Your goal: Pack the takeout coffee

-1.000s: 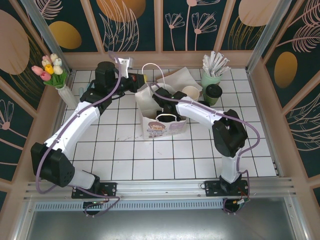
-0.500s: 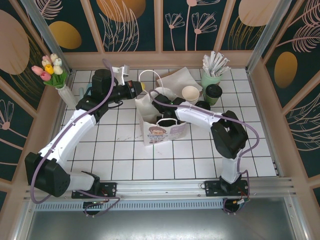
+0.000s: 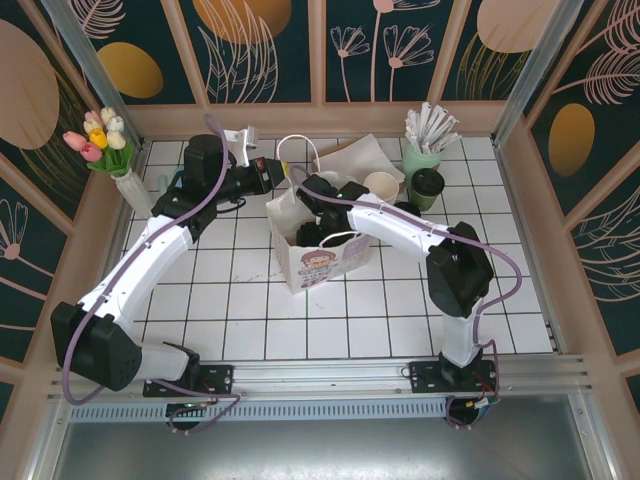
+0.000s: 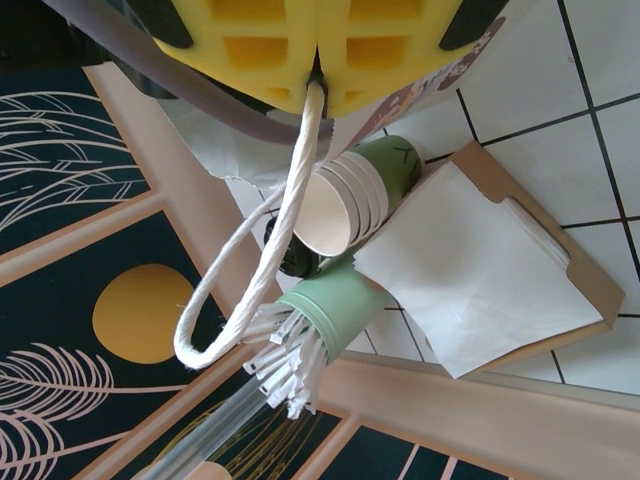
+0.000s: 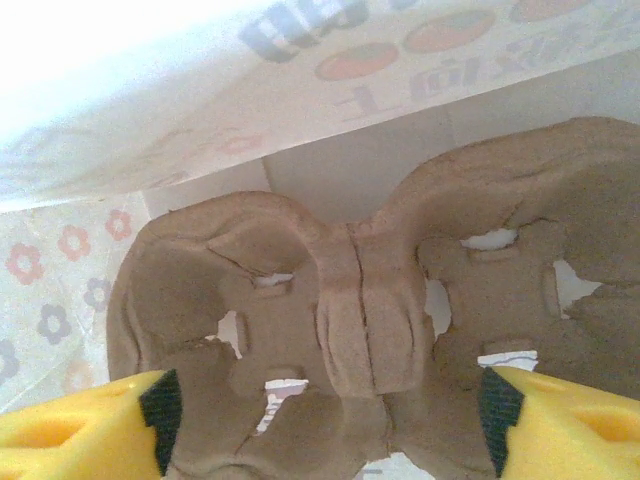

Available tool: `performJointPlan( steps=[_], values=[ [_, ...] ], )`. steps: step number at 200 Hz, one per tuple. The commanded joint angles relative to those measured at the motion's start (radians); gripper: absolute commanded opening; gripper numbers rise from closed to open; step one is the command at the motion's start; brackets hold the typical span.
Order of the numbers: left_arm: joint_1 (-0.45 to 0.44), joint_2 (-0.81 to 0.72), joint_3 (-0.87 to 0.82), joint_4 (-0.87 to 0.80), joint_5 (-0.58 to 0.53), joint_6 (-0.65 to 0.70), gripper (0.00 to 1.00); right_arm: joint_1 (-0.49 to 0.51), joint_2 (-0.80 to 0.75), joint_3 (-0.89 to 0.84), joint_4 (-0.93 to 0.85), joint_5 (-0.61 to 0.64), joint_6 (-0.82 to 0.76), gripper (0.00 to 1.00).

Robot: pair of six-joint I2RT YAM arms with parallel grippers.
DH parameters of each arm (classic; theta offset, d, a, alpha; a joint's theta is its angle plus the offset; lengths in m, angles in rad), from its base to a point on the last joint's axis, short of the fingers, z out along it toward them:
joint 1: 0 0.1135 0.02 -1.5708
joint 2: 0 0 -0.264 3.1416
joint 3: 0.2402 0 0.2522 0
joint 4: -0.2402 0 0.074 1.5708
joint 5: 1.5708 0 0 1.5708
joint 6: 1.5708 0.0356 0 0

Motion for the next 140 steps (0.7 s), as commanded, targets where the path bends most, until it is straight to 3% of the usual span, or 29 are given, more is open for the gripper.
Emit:
performJointPlan(
  steps=[1,49,85,140],
  values=[
    [0.000,0.012,0.028,-0.023,-0.015,0.026,0.00,0.010,-0.032,-0.025,-0.018,0.056,0.007,0.70],
    [-0.001,0.023,0.037,-0.035,-0.018,0.036,0.00,0.013,-0.019,-0.081,0.001,0.049,-0.013,0.34],
    [0.000,0.028,0.042,-0.032,-0.024,0.037,0.00,0.013,-0.016,-0.131,0.039,0.027,-0.030,0.25],
    [0.000,0.035,0.046,-0.034,-0.020,0.041,0.00,0.014,0.024,-0.200,0.091,0.028,-0.022,0.23]
  ],
)
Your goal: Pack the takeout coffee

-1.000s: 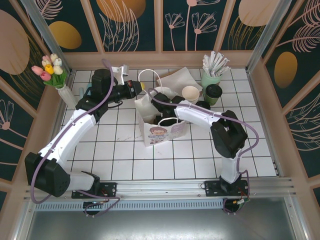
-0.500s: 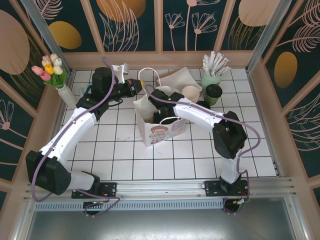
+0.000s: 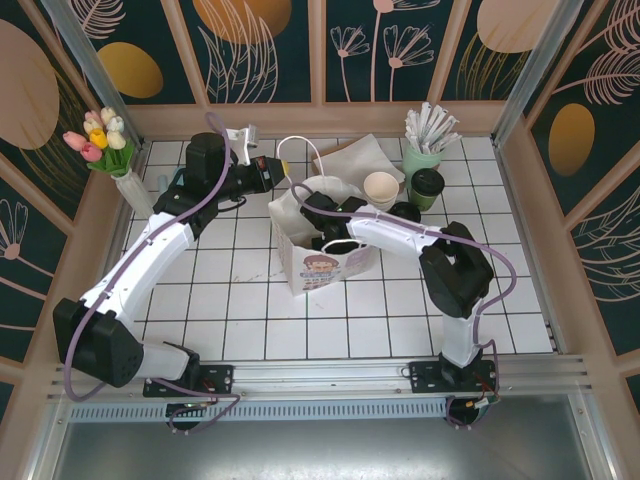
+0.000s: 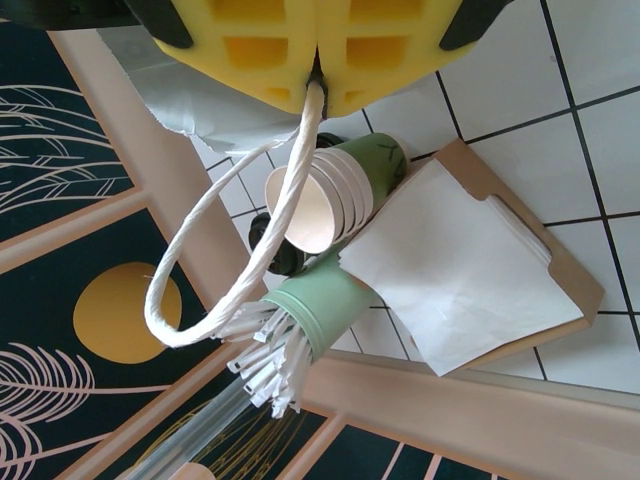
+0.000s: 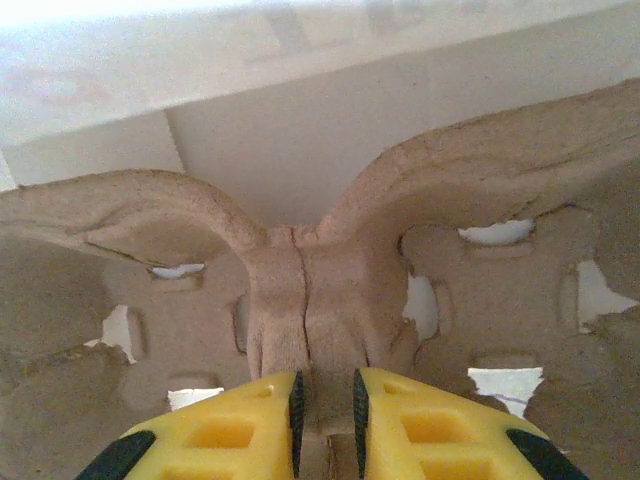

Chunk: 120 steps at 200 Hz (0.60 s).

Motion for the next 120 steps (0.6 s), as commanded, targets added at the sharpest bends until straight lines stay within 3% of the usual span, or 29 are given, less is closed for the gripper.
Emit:
performJointPlan(
  steps=[1,83,120],
  values=[
    [0.000,0.014,0.027,-0.017,0.001,0.022,0.00,0.009,0.026,-0.040,0.018,0.007,-0.003,0.23],
    [0.000,0.029,0.028,-0.008,0.020,0.023,0.00,0.009,-0.019,0.082,-0.034,0.012,-0.035,0.26],
    [0.000,0.031,0.024,-0.006,0.021,0.025,0.00,0.009,-0.009,0.055,-0.008,-0.001,-0.044,0.26]
  ],
)
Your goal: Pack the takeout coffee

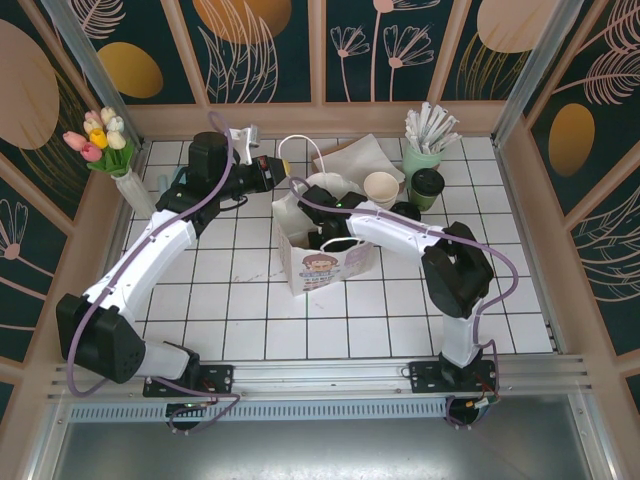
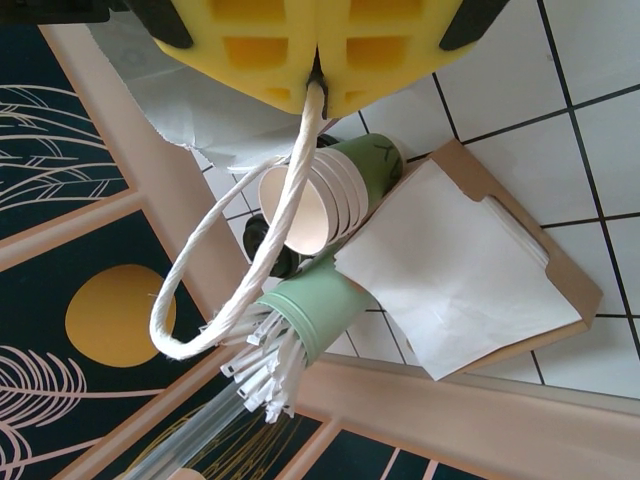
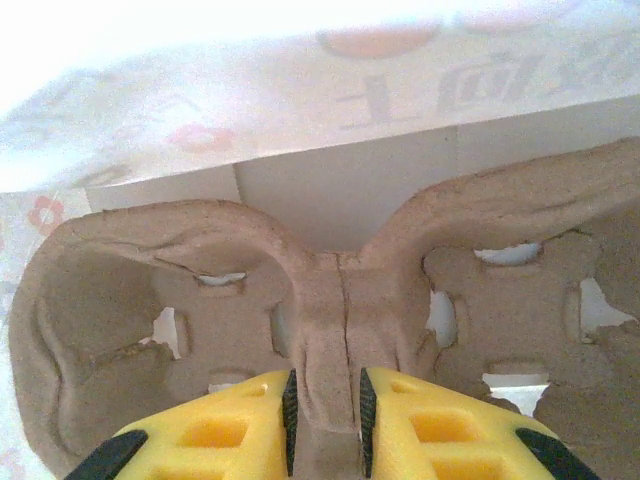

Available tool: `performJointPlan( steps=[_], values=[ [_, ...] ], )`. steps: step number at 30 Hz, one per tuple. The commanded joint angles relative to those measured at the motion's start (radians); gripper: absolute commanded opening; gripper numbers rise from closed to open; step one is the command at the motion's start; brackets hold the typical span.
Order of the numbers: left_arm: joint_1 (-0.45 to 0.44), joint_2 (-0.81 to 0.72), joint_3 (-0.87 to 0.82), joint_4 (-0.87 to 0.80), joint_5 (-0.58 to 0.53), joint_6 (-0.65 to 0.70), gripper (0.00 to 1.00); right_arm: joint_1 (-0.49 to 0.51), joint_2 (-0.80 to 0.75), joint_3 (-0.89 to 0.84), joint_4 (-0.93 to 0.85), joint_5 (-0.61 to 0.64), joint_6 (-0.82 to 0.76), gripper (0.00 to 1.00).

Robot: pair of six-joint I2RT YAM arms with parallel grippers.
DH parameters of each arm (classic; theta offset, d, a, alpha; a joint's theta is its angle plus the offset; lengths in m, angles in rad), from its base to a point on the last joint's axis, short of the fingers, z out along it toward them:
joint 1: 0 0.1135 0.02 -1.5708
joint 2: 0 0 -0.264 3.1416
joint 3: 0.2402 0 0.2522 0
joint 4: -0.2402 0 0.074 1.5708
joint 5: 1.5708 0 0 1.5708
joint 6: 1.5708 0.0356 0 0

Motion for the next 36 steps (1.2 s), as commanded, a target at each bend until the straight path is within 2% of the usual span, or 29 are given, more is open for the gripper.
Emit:
performJointPlan(
  steps=[1,8,17,24,31,36],
  values=[
    [0.000,0.010,0.018,-0.007,0.020,0.022,0.00,0.007,-0.008,-0.005,-0.001,-0.002,-0.018,0.26],
    [0.000,0.006,0.017,-0.016,0.021,0.025,0.00,0.013,0.034,-0.032,0.010,0.123,0.062,0.25],
    [0.000,0.012,0.018,-0.018,0.023,0.024,0.00,0.025,0.070,-0.097,0.049,0.113,0.060,0.25],
    [0.000,0.018,0.021,-0.018,0.026,0.026,0.00,0.026,0.024,-0.018,0.023,0.097,0.039,0.26],
    [0.000,0.019,0.022,-0.018,0.027,0.028,0.00,0.026,0.044,-0.072,0.053,0.085,0.033,0.28],
    [0.000,0.024,0.024,-0.028,0.030,0.046,0.00,0.027,0.047,-0.018,0.028,0.085,0.011,0.32]
  ],
)
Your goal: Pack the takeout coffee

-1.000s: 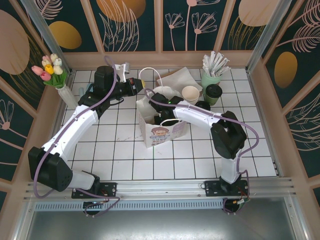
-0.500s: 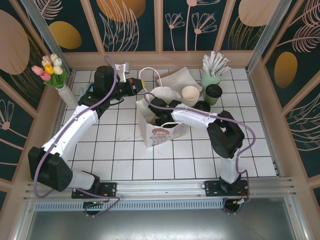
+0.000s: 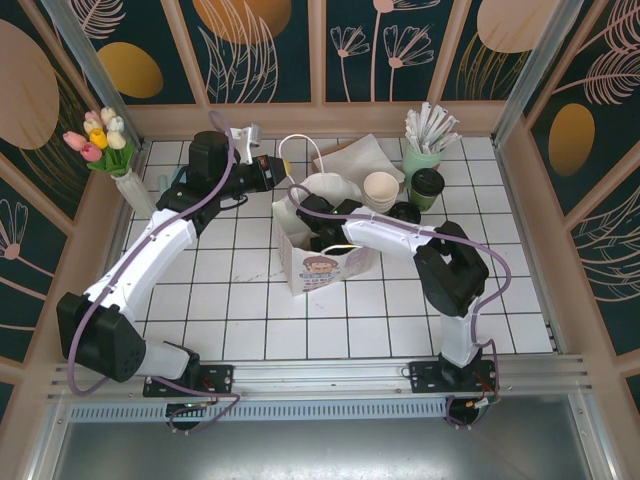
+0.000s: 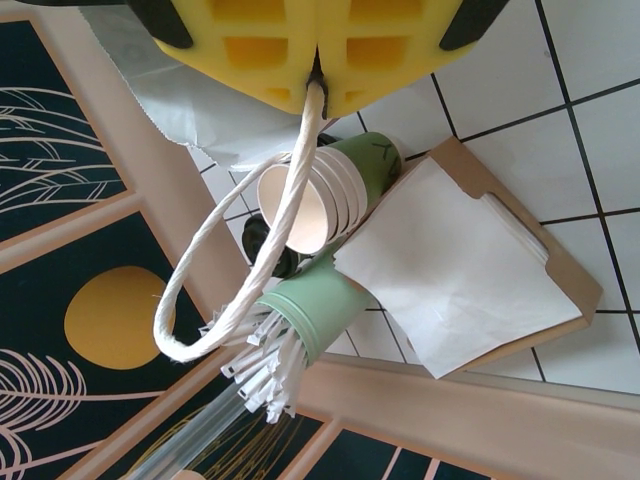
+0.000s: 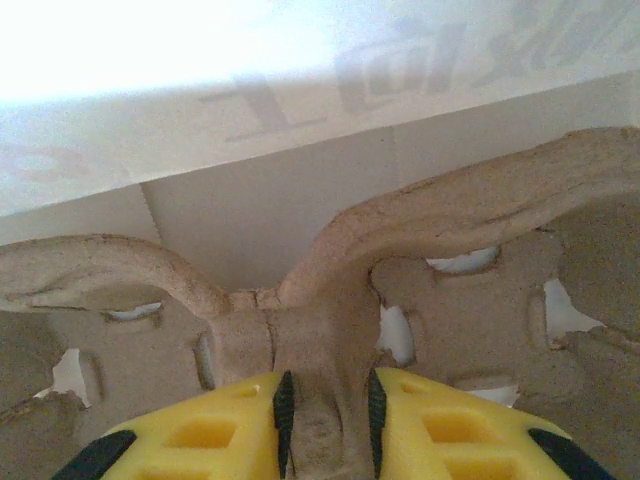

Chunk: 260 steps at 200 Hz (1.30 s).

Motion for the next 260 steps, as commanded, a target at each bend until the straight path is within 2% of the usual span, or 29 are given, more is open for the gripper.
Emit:
performJointPlan(
  steps=[1,56,149,260],
  values=[
    [0.000,0.020,0.022,-0.033,0.025,0.037,0.00,0.011,0.009,0.046,-0.008,-0.010,-0.038,0.34],
    [0.001,0.025,0.039,-0.065,-0.015,0.059,0.00,0.010,-0.123,0.123,-0.031,-0.022,-0.146,0.46],
    [0.000,0.029,0.054,-0.093,-0.022,0.080,0.00,-0.022,-0.237,0.249,-0.069,-0.044,-0.237,0.71],
    [0.001,-0.023,0.084,-0.102,0.016,0.049,0.00,-0.040,-0.218,0.121,-0.110,-0.176,-0.251,0.73]
  ],
)
